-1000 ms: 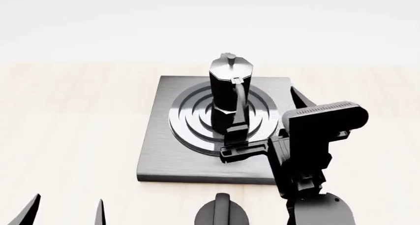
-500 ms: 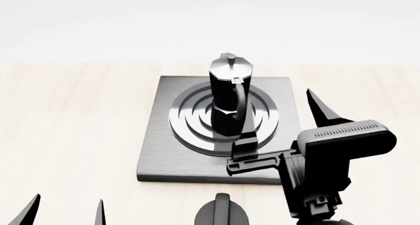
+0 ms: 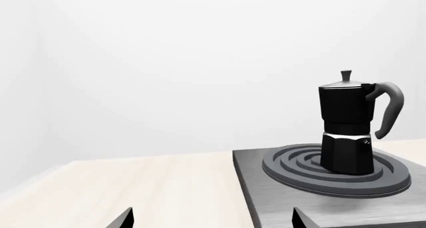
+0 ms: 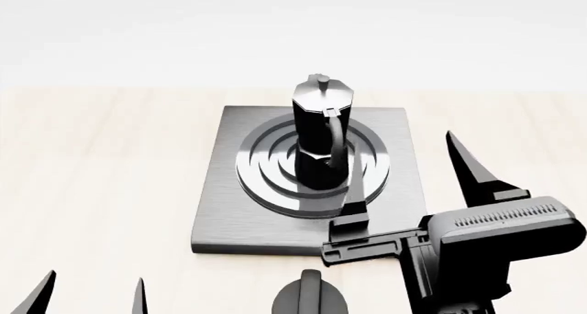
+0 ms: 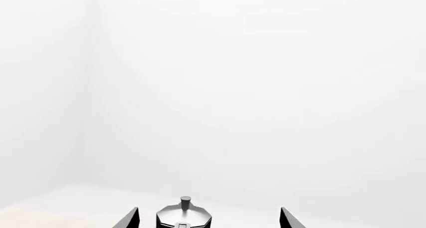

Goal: Put the moka pot on the stove.

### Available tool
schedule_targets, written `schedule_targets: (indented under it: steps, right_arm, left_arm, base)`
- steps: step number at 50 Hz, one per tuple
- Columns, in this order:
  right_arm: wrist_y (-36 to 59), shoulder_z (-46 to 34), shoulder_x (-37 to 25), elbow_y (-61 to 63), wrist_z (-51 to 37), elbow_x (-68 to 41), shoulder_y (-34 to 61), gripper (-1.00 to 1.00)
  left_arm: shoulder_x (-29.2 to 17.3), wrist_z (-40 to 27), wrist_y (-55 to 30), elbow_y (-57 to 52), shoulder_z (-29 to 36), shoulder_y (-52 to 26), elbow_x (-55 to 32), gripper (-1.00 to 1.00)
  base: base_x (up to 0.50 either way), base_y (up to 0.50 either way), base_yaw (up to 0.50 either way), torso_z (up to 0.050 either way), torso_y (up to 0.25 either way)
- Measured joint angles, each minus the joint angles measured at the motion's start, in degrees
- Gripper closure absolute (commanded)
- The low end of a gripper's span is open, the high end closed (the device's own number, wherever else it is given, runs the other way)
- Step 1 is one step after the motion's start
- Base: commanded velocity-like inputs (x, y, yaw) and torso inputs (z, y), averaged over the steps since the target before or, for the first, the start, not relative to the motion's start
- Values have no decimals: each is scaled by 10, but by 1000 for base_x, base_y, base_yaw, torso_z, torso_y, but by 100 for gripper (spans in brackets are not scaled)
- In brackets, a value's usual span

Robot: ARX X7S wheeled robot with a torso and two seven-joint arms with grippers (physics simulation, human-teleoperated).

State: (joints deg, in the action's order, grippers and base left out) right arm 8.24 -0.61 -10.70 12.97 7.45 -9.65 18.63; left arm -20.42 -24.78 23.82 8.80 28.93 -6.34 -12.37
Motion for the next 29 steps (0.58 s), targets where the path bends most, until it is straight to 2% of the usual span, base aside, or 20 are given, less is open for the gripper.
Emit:
schedule_targets:
  steps: [29]
  right_arm:
    - [-12,-3,-20,98,-23,-13,-74,-100]
  left_arm:
    - [-1,-2,2,1,2,-1,1,-100]
  base:
    - [0,0,0,0,0]
